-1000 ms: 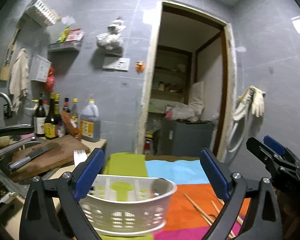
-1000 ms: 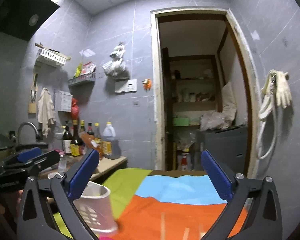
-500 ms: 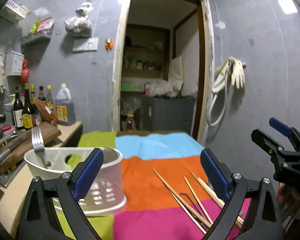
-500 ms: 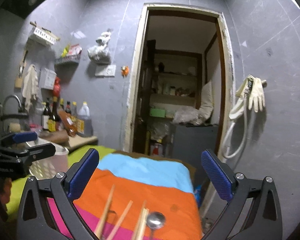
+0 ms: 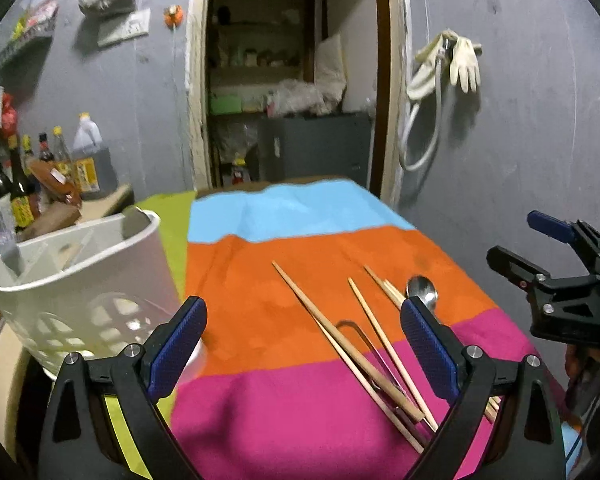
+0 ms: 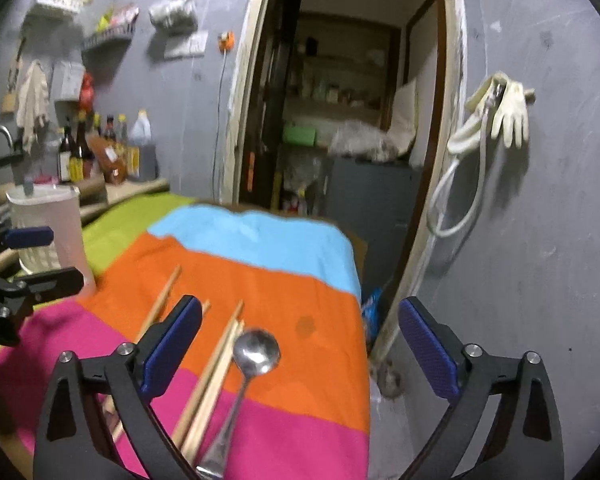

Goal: Organize utensils
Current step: 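Move both tools back down to the utensils on the cloth, then grasp a wooden chopstick with the left tool while the right tool grasps a large spoon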

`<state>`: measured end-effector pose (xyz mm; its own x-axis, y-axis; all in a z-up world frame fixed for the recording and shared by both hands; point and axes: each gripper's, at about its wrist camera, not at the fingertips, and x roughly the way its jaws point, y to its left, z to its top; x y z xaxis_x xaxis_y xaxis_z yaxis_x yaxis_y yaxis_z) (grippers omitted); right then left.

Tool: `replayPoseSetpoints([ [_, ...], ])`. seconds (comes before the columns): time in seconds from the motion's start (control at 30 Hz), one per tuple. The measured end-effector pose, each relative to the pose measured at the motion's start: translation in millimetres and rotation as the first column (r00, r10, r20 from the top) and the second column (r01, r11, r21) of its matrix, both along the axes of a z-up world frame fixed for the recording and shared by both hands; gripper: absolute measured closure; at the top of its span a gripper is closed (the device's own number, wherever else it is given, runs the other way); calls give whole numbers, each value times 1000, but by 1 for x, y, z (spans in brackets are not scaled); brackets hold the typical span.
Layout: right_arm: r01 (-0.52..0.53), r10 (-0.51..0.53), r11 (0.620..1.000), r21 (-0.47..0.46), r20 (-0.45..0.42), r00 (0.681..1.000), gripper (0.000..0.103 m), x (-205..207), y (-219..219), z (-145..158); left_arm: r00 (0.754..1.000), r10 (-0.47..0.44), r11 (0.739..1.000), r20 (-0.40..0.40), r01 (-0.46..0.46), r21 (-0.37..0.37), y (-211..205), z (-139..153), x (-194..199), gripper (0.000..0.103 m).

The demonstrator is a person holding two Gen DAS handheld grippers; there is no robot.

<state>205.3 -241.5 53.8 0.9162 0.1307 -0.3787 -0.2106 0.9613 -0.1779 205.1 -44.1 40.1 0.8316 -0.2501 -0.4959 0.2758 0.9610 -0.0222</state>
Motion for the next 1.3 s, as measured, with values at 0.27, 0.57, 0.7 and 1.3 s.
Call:
replayPoseSetpoints([
  [0.27, -6, -1, 999, -33, -199, 980, 31, 25, -7, -27, 988, -46, 999, -147, 42, -27, -6, -18, 30, 32],
  [0.57, -60, 46, 998, -31, -338, 940, 49, 39, -8, -45, 940, -38, 997, -338, 13, -76, -8, -39, 79, 67],
  [0.7, -100, 75, 994, -45, -389, 918, 51, 44, -3, -52, 923, -29, 996, -383, -8, -94, -6, -43, 95, 74],
  [1.3, -144, 123, 990, -5, -484, 866, 58, 83, 12, -64, 896, -26, 993, -443, -28, -115, -3, -48, 98, 97],
])
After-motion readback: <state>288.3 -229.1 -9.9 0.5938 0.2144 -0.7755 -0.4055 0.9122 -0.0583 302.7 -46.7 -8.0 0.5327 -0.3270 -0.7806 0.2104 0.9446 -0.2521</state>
